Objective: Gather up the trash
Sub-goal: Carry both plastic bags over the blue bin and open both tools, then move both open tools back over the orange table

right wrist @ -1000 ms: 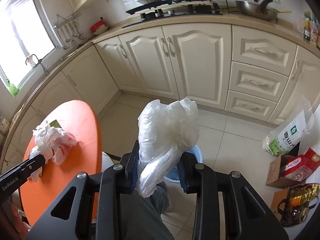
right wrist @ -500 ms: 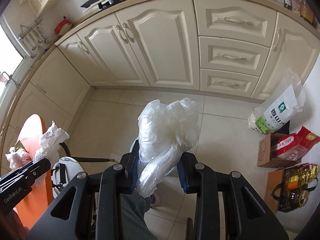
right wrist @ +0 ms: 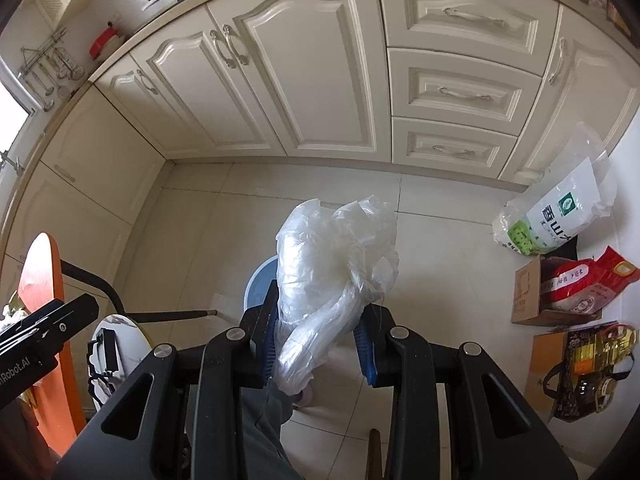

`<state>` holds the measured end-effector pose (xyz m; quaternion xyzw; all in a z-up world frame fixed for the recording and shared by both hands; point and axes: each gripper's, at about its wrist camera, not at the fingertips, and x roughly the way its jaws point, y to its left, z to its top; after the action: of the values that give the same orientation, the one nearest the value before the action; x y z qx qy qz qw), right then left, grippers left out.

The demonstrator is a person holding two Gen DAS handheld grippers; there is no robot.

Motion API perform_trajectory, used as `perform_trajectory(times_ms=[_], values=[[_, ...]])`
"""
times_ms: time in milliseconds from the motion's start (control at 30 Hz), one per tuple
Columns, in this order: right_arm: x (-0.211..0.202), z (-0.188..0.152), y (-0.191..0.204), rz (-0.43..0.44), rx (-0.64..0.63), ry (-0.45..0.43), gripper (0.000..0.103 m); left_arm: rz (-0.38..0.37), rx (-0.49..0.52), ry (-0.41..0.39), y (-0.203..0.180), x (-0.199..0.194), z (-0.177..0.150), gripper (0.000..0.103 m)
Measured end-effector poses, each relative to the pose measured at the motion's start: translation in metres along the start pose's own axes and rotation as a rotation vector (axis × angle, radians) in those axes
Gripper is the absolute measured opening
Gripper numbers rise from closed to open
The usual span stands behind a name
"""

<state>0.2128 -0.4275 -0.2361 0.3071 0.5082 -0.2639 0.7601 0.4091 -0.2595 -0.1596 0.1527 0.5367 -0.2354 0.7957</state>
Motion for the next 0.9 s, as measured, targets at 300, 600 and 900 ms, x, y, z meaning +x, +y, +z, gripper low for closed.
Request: perform_trajectory(times_ms=[300, 600, 900], values=[[0.006, 0.004, 0.049, 0.061, -0.106, 0.002, 0.035, 0.042, -0.058, -0.028, 0.014, -0.015, -0.014, 0.065], [-0.013, 0.002, 0.073, 0.044, -0.127, -0.056, 0.091, 0.052, -0.123, -0.028, 0.037, -0.025, -0.024, 0.065], [-0.027, -0.001, 0.063, 0.014, -0.095, -0.052, 0.091, 0.025, -0.105, -0.043, 0.045, -0.046, -0.037, 0.065]])
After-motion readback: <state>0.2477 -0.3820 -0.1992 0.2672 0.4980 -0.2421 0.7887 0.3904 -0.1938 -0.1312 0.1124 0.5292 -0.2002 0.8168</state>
